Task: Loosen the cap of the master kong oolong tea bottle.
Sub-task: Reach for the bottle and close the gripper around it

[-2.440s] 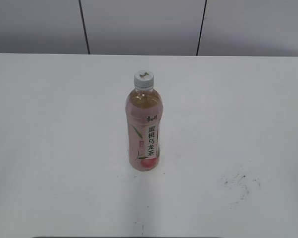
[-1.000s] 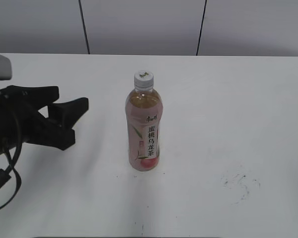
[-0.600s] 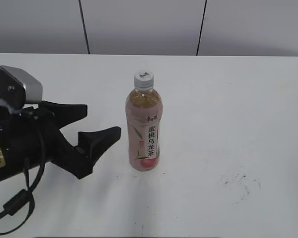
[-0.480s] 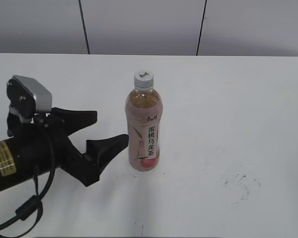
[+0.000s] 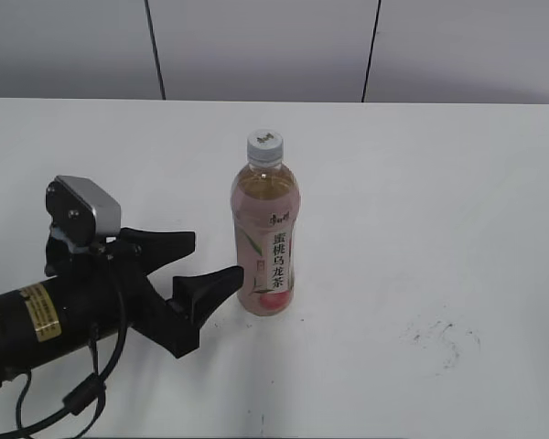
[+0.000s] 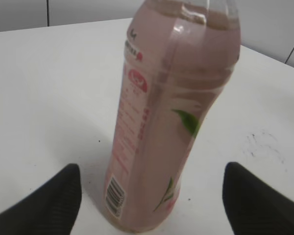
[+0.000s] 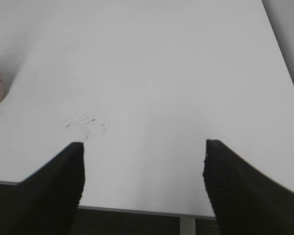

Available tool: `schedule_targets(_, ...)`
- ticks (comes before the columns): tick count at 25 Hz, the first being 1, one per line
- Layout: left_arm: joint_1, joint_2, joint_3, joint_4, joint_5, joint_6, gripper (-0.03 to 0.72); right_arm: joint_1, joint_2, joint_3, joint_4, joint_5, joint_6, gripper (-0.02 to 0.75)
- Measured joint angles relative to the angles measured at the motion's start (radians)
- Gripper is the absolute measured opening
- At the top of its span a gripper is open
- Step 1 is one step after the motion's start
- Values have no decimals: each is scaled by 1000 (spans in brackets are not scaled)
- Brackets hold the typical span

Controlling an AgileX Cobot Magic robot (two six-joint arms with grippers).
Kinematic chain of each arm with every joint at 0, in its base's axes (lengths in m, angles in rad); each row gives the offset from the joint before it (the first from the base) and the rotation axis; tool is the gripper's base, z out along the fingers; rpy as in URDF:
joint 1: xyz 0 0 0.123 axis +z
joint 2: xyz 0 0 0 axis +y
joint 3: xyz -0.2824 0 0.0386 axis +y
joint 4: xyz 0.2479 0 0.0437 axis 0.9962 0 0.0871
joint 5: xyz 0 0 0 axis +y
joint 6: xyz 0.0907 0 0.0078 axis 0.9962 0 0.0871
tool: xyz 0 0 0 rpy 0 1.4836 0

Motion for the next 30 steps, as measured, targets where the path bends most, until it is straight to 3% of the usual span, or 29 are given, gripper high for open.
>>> schedule_targets(5, 0, 4, -39, -2, -2, 40, 510, 0, 0, 0, 0, 0, 1, 571)
schedule_targets(10, 0, 7, -124, 113, 12, 46, 510, 0, 0, 0, 0, 0, 1, 571)
schedule_targets(20, 0, 29, -209, 149, 104, 47, 509, 0, 0, 0, 0, 0, 1, 571)
schedule_targets(30, 0, 135, -269, 163, 36, 48, 509, 0, 0, 0, 0, 0, 1, 571)
